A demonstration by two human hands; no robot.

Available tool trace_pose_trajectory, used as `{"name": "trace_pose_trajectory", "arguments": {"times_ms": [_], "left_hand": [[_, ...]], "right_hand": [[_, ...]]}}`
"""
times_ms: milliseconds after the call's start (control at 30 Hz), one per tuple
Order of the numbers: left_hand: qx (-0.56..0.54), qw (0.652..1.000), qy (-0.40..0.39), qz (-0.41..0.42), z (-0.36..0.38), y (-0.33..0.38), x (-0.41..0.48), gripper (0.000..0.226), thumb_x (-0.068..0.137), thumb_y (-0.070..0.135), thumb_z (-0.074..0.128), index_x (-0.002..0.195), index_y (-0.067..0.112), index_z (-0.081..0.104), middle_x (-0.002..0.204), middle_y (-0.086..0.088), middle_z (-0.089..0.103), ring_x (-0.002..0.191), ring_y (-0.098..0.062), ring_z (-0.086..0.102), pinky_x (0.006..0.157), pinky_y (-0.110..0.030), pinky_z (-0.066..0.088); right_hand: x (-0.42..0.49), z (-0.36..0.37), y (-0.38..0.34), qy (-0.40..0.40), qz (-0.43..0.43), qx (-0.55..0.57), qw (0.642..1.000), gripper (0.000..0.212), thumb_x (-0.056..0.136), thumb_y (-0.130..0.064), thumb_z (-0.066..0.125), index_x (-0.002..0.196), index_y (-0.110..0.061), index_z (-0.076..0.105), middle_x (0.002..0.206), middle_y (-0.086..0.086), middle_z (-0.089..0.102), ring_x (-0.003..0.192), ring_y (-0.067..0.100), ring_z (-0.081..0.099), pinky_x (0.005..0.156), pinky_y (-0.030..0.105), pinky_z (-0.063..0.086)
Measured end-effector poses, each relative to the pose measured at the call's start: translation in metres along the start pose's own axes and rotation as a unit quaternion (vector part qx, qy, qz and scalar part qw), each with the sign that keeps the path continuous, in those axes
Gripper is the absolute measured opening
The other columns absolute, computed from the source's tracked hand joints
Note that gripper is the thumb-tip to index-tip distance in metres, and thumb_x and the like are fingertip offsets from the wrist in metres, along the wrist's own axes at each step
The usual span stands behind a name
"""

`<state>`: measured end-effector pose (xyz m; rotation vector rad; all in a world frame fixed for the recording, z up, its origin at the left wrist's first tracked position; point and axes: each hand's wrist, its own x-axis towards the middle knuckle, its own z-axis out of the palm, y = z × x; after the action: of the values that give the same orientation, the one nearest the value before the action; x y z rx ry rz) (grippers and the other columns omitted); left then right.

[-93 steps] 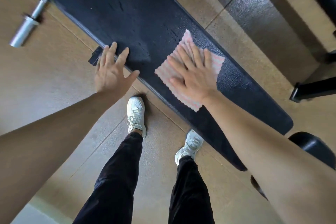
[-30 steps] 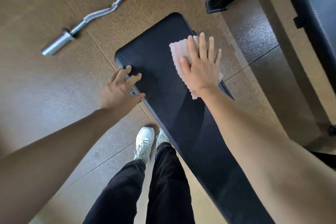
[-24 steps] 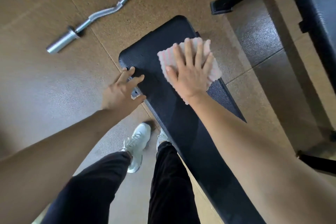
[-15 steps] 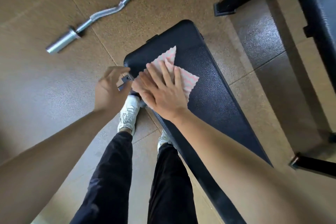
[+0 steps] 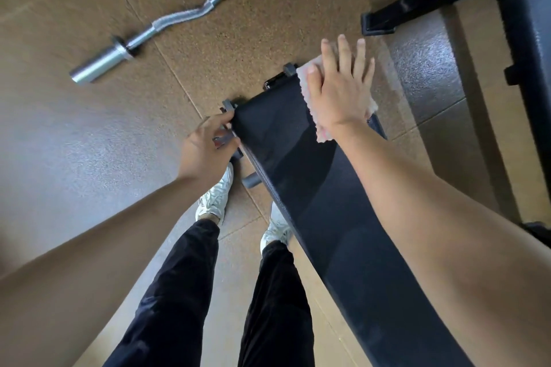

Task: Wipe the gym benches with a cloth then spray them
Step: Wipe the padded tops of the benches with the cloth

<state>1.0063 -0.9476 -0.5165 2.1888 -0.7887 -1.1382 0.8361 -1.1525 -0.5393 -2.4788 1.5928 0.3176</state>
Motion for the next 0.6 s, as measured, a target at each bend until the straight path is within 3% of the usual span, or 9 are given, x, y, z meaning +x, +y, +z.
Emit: {"name": "trace_pose_trajectory", "arguments": {"times_ms": [67, 133, 233, 333, 433, 500, 600], "left_hand": [[-0.014, 1.000, -0.023, -0.008, -0.003, 0.000, 0.000, 0.050, 0.094, 0.004, 0.067, 0.141, 0.019, 0.060, 0.126, 0.007, 0.060, 0.098, 0.006, 0.062, 0.087, -0.006, 0.050], [-0.027, 0.999, -0.043, -0.019, -0.007, -0.002, 0.000, 0.056, 0.093, -0.001, 0.064, 0.143, 0.022, 0.058, 0.124, 0.009, 0.058, 0.099, 0.010, 0.059, 0.082, 0.002, 0.045], [-0.045, 0.996, -0.068, -0.025, -0.012, -0.008, -0.001, 0.061, 0.090, -0.002, 0.062, 0.142, 0.030, 0.058, 0.124, 0.012, 0.063, 0.109, 0.001, 0.063, 0.091, -0.009, 0.050], [-0.053, 0.997, -0.033, -0.034, -0.017, -0.016, -0.009, 0.055, 0.086, -0.007, 0.058, 0.131, 0.024, 0.066, 0.115, 0.009, 0.070, 0.107, -0.010, 0.068, 0.091, -0.013, 0.053], [-0.046, 0.996, 0.029, -0.070, -0.026, -0.030, -0.015, 0.047, 0.085, -0.002, 0.058, 0.128, 0.016, 0.066, 0.114, -0.001, 0.073, 0.107, -0.024, 0.069, 0.098, -0.042, 0.057], [-0.056, 0.993, 0.048, -0.087, -0.030, -0.036, -0.019, 0.047, 0.086, -0.003, 0.060, 0.129, 0.015, 0.065, 0.110, 0.002, 0.071, 0.105, -0.022, 0.068, 0.098, -0.047, 0.055], [-0.047, 0.995, 0.060, -0.061, -0.030, -0.032, -0.023, 0.043, 0.090, 0.003, 0.062, 0.131, 0.014, 0.064, 0.113, 0.004, 0.068, 0.102, -0.014, 0.063, 0.096, -0.044, 0.056]], "right_hand": [[-0.006, 0.001, -0.015, 0.004, -0.025, -0.028, 0.999, 0.058, 0.101, -0.052, 0.023, 0.151, -0.027, 0.039, 0.163, 0.003, 0.030, 0.153, 0.037, 0.013, 0.122, 0.061, 0.008], [-0.020, 0.002, -0.037, 0.006, -0.079, -0.046, 0.996, 0.055, 0.099, -0.053, 0.028, 0.141, -0.028, 0.052, 0.154, 0.001, 0.045, 0.151, 0.034, 0.021, 0.120, 0.063, 0.009], [-0.045, 0.008, -0.072, -0.005, -0.151, -0.045, 0.987, 0.050, 0.099, -0.054, 0.034, 0.129, -0.024, 0.060, 0.136, 0.000, 0.057, 0.145, 0.030, 0.034, 0.119, 0.063, 0.011], [-0.066, 0.015, -0.095, -0.021, -0.209, -0.046, 0.977, 0.047, 0.099, -0.051, 0.036, 0.129, -0.021, 0.057, 0.134, 0.001, 0.056, 0.141, 0.028, 0.038, 0.119, 0.061, 0.011], [-0.075, 0.021, -0.106, -0.022, -0.298, -0.028, 0.954, 0.043, 0.096, -0.044, 0.046, 0.132, -0.023, 0.053, 0.137, -0.001, 0.055, 0.140, 0.025, 0.039, 0.120, 0.057, 0.012], [-0.078, 0.019, -0.108, -0.036, -0.339, 0.008, 0.940, 0.059, 0.093, -0.045, 0.054, 0.146, -0.021, 0.044, 0.145, -0.002, 0.051, 0.144, 0.022, 0.036, 0.123, 0.052, 0.010], [-0.075, 0.006, -0.102, -0.079, -0.293, 0.168, 0.938, 0.087, 0.087, -0.044, 0.068, 0.157, -0.011, 0.028, 0.160, 0.007, 0.036, 0.150, 0.025, 0.027, 0.126, 0.045, 0.011]]}}
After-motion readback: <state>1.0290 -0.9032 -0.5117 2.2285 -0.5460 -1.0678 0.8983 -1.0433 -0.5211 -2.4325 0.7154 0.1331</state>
